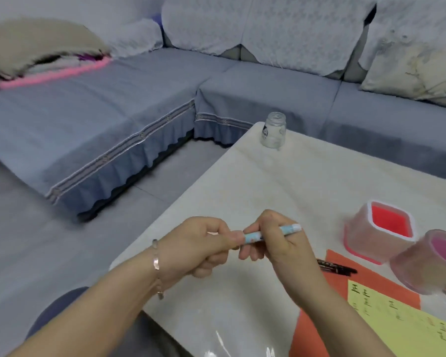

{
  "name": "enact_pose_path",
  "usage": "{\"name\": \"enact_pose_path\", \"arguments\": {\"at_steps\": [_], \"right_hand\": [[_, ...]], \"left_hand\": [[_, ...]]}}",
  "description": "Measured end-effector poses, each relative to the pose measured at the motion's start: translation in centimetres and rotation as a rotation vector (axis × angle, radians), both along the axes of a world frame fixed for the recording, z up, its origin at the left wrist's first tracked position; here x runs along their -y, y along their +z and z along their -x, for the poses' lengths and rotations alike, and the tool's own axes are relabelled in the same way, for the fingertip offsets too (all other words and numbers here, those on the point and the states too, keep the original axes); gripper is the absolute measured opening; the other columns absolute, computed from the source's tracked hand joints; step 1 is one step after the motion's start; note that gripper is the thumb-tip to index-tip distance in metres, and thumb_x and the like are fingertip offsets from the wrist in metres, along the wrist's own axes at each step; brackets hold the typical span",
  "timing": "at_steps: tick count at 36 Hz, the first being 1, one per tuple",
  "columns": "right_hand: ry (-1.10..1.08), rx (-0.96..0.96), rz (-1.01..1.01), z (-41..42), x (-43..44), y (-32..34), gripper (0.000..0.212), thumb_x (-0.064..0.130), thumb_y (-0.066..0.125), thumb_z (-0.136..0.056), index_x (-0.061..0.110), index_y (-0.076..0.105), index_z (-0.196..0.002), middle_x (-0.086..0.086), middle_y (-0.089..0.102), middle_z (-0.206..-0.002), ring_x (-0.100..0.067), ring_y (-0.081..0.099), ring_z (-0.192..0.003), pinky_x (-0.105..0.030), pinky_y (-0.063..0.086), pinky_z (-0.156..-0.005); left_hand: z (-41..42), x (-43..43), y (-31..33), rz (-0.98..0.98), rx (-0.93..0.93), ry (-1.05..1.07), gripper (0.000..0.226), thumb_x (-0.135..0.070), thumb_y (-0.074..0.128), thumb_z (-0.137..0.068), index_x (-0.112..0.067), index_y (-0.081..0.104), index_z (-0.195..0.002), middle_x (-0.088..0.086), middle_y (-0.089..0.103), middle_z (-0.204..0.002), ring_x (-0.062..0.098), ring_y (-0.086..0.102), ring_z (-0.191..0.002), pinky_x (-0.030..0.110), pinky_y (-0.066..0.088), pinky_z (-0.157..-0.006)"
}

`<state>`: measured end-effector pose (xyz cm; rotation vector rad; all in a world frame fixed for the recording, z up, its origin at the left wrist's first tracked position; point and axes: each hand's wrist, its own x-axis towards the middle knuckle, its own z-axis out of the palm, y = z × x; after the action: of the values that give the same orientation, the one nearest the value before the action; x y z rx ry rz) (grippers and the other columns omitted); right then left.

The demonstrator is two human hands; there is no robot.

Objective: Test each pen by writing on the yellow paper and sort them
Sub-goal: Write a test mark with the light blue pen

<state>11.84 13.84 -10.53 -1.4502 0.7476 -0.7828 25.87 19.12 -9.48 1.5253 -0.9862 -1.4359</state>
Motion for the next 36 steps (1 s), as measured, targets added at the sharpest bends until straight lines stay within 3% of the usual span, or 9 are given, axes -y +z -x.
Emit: {"name": "enact_pose_path", "arguments": {"at_steps": [5, 9, 13, 17, 21, 24, 28, 32, 36], "right_hand": [[0.077, -0.024, -0.236, -6.2, -0.7, -1.2, 0.033, 0.012, 0.034, -0.091, 0.003, 0.055, -0.067, -0.005, 0.059, -0.049, -0.010, 0.045, -0.046, -0.017, 0.039, -0.048], [0.095, -0.101, -0.341, -11.2, -2.0, -2.9, 0.040, 0.020, 0.034, -0.097, 0.002, 0.060, -0.072, -0.006, 0.060, -0.050, -0.010, 0.048, -0.042, -0.017, 0.042, -0.046], [0.180, -0.290, 0.047, -13.9, -3.1, -5.8, 0.047, 0.041, 0.032, -0.097, 0.014, 0.059, -0.070, 0.003, 0.064, -0.063, -0.008, 0.057, -0.056, -0.020, 0.044, -0.060], [0.278, -0.668, 0.840, -14.5, -3.0, -10.7, 0.037, 0.033, 0.038, -0.094, 0.014, 0.068, -0.083, 0.001, 0.067, -0.087, -0.019, 0.064, -0.084, -0.027, 0.049, -0.076], [0.398, -0.938, 0.958, -14.9, -3.2, -14.1, 0.034, 0.037, 0.045, -0.074, 0.015, 0.070, -0.079, -0.007, 0.071, -0.090, -0.026, 0.069, -0.077, -0.032, 0.057, -0.062], [0.419, -1.016, 0.967, -14.9, -3.5, -14.4, 0.039, 0.037, 0.043, -0.074, 0.014, 0.072, -0.086, -0.011, 0.072, -0.098, -0.028, 0.070, -0.083, -0.034, 0.057, -0.063], [0.437, -1.068, 0.951, -14.8, -3.6, -14.3, 0.039, 0.039, 0.047, -0.075, 0.015, 0.073, -0.091, -0.010, 0.072, -0.101, -0.029, 0.070, -0.086, -0.037, 0.057, -0.067], [0.469, -1.102, 0.900, -14.9, -3.4, -14.3, 0.047, 0.043, 0.038, -0.075, 0.015, 0.073, -0.090, -0.010, 0.072, -0.100, -0.029, 0.070, -0.085, -0.038, 0.057, -0.067], [0.484, -1.093, 0.886, -14.9, -3.3, -14.1, 0.048, 0.043, 0.038, -0.075, 0.015, 0.074, -0.091, -0.010, 0.072, -0.100, -0.029, 0.070, -0.085, -0.038, 0.057, -0.068]], "left_hand": [[-4.2, -2.7, -0.6, 0.058, 0.134, 0.238, 0.024, -0.022, 0.064, -0.084, -0.011, 0.052, -0.067, -0.005, 0.039, -0.041, 0.009, 0.025, -0.037, 0.016, 0.020, -0.038], [-6.8, -5.2, -2.7, 0.164, 0.349, 0.468, 0.015, -0.021, 0.067, -0.078, -0.019, 0.061, -0.064, -0.005, 0.052, -0.046, 0.012, 0.040, -0.045, 0.020, 0.033, -0.046], [-9.3, -8.7, -5.3, 0.164, 0.390, 0.726, 0.018, -0.005, 0.062, -0.080, -0.022, 0.061, -0.075, -0.004, 0.062, -0.057, 0.003, 0.051, -0.051, 0.012, 0.039, -0.050], [-12.7, -13.7, -8.3, 0.099, 0.579, 0.894, 0.018, -0.003, 0.061, -0.083, -0.021, 0.060, -0.079, 0.000, 0.065, -0.072, 0.009, 0.058, -0.064, 0.010, 0.042, -0.057], [-16.8, -18.3, -13.1, -0.157, 0.777, 0.885, 0.023, -0.002, 0.059, -0.082, -0.023, 0.056, -0.072, -0.002, 0.061, -0.078, 0.013, 0.055, -0.068, 0.008, 0.036, -0.054], [-19.8, -20.4, -17.5, -0.407, 0.861, 0.796, 0.014, -0.004, 0.058, -0.083, -0.016, 0.059, -0.076, 0.009, 0.060, -0.090, 0.019, 0.053, -0.073, 0.021, 0.038, -0.064], [-21.9, -21.1, -21.3, -0.650, 0.830, 0.678, 0.014, -0.002, 0.051, -0.083, -0.010, 0.063, -0.082, 0.012, 0.064, -0.090, 0.024, 0.059, -0.080, 0.023, 0.041, -0.066], [-22.4, -19.5, -21.9, -0.723, 0.829, 0.651, 0.021, -0.008, 0.048, -0.089, -0.010, 0.061, -0.106, 0.012, 0.061, -0.109, 0.027, 0.058, -0.096, 0.026, 0.044, -0.075], [-21.9, -16.9, -20.0, -0.557, 0.901, 0.600, 0.027, -0.019, 0.050, -0.092, -0.010, 0.055, -0.117, 0.011, 0.059, -0.116, 0.027, 0.056, -0.102, 0.031, 0.046, -0.083]]}}
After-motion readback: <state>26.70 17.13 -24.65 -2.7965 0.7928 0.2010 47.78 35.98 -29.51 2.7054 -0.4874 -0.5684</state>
